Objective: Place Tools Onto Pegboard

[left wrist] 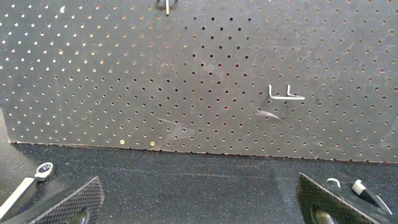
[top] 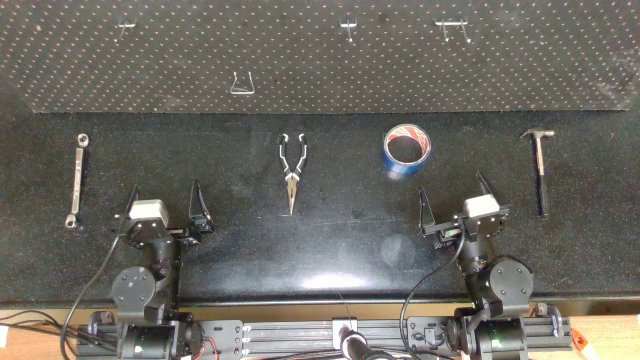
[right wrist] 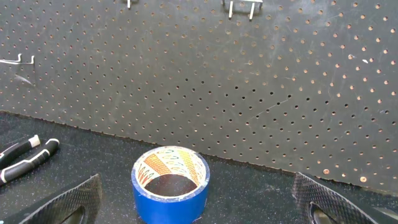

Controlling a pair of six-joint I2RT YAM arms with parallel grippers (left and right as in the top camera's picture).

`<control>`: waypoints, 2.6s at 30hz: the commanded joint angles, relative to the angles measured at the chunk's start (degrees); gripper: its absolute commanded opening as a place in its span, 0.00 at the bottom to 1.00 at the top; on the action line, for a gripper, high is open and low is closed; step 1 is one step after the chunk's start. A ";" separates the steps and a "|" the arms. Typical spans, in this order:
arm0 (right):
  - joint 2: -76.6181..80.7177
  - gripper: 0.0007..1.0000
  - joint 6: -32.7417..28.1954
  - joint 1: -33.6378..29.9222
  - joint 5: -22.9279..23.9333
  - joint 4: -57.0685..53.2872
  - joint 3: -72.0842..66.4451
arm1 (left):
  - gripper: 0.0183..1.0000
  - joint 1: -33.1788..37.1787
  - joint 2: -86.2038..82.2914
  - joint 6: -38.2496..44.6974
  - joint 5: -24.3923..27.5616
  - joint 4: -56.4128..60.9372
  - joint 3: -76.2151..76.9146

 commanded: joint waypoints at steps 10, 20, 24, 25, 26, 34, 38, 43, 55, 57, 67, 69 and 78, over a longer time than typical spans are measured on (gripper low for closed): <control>-0.72 1.00 -0.79 -0.31 0.76 -0.15 -0.35 | 1.00 0.20 -0.26 -0.28 -0.07 -0.31 -0.13; -0.72 1.00 -0.79 -0.31 0.76 -0.13 -0.35 | 1.00 0.17 -0.28 -0.28 -0.04 -0.33 -0.13; -0.72 1.00 -0.79 -0.31 0.76 -0.15 -0.35 | 1.00 0.17 -0.26 -0.24 -0.09 -0.31 -0.13; -0.72 1.00 -0.79 -0.31 0.76 -0.15 -0.35 | 1.00 0.20 1.31 0.55 -0.31 0.52 0.00; -0.72 1.00 -0.79 -0.31 0.74 -0.15 -0.35 | 1.00 0.20 3.45 2.08 -0.28 1.49 0.55; -0.72 1.00 -0.79 -0.31 0.76 -0.15 -0.35 | 0.99 6.82 38.62 6.62 -0.46 -18.84 33.03; -0.72 1.00 -0.79 -0.31 0.74 -0.15 -0.35 | 0.99 18.16 45.81 15.06 -1.81 -38.18 43.76; -0.72 1.00 -0.79 -0.31 0.76 -0.15 -0.35 | 0.99 31.87 50.14 26.10 -12.46 -44.33 43.76; -0.72 1.00 -0.79 -0.31 0.76 -0.15 -0.35 | 0.99 52.70 55.67 39.56 14.23 -48.57 43.78; -0.72 1.00 -0.79 -0.31 0.74 -0.15 -0.35 | 0.99 53.42 59.80 39.58 20.57 -44.96 43.78; -0.72 1.00 -0.79 -0.31 0.74 -0.15 -0.35 | 0.99 63.58 71.71 40.00 32.13 -27.36 44.89; -0.72 1.00 -0.79 -0.31 0.76 -0.15 -0.35 | 0.99 63.56 74.73 41.13 32.13 -25.40 44.89; -0.72 1.00 -0.79 -0.31 0.74 -0.15 -0.35 | 0.99 57.37 90.01 47.34 22.77 -24.61 52.50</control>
